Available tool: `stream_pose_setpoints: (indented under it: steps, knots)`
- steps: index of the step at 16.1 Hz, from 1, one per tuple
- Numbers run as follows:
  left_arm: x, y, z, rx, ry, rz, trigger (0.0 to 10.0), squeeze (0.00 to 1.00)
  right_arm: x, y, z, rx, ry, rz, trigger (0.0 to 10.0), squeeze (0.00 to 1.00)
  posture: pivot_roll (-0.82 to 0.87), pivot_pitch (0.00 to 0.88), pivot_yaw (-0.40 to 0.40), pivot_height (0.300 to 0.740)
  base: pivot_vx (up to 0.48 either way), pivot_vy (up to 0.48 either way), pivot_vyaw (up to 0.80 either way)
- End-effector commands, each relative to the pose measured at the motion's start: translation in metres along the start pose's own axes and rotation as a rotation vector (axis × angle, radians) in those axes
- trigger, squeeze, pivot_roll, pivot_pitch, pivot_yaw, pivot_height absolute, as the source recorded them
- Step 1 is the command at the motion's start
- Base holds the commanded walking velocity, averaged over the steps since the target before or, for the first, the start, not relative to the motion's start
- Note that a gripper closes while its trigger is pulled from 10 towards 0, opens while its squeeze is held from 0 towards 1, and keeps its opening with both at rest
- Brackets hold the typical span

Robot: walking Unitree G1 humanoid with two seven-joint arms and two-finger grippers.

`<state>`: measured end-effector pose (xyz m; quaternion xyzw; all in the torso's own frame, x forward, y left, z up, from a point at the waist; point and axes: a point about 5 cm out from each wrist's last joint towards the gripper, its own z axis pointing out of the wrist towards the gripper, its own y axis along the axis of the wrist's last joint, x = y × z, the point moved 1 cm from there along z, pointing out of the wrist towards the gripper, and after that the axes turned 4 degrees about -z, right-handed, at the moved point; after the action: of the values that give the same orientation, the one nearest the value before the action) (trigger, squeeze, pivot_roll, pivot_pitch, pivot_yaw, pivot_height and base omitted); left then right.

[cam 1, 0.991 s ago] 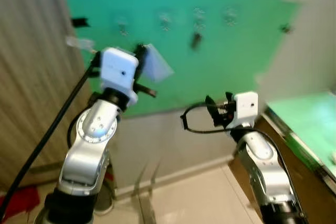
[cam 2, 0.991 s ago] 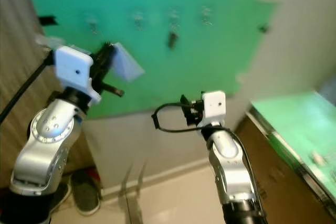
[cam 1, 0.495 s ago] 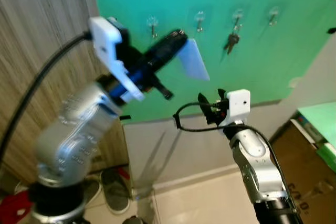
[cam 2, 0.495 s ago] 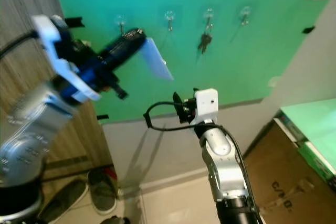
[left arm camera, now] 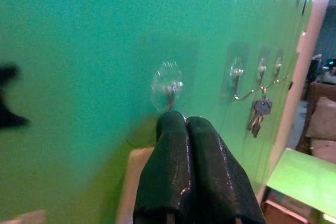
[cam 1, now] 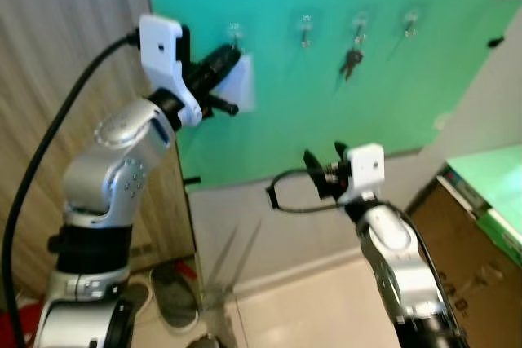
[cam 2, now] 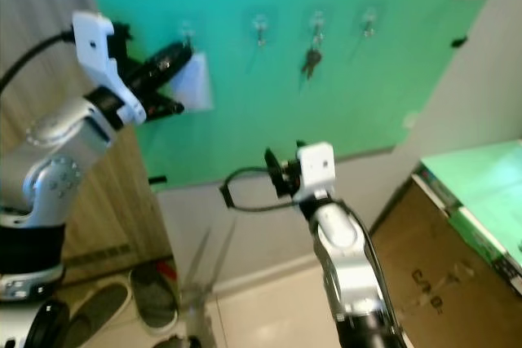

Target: Hang keys on a hook

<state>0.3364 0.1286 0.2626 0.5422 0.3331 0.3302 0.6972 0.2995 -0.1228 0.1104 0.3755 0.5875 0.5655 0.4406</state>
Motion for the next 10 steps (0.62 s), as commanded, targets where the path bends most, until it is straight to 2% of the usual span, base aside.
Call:
stream_pose_setpoints:
  steps: [1,6,10]
  knots:
    - [0.003,0.005,0.009,0.001,0.027,0.032,10.0,0.00,-0.002,0.005,-0.002,-0.025,0.000,-0.015,10.0,0.23,0.07,0.007,-0.015,0.740,0.000,0.000,0.00]
    - [0.008,0.007,0.013,-0.013,0.040,-0.008,10.0,0.00,-0.005,0.001,-0.008,-0.020,-0.025,-0.016,10.0,0.23,0.05,0.008,0.005,0.740,0.000,0.000,0.00]
    - [0.014,-0.008,0.012,0.039,0.063,-0.102,10.0,0.00,-0.006,-0.002,-0.007,-0.006,-0.027,0.001,10.0,0.23,0.06,0.000,0.000,0.740,0.000,0.000,0.00]
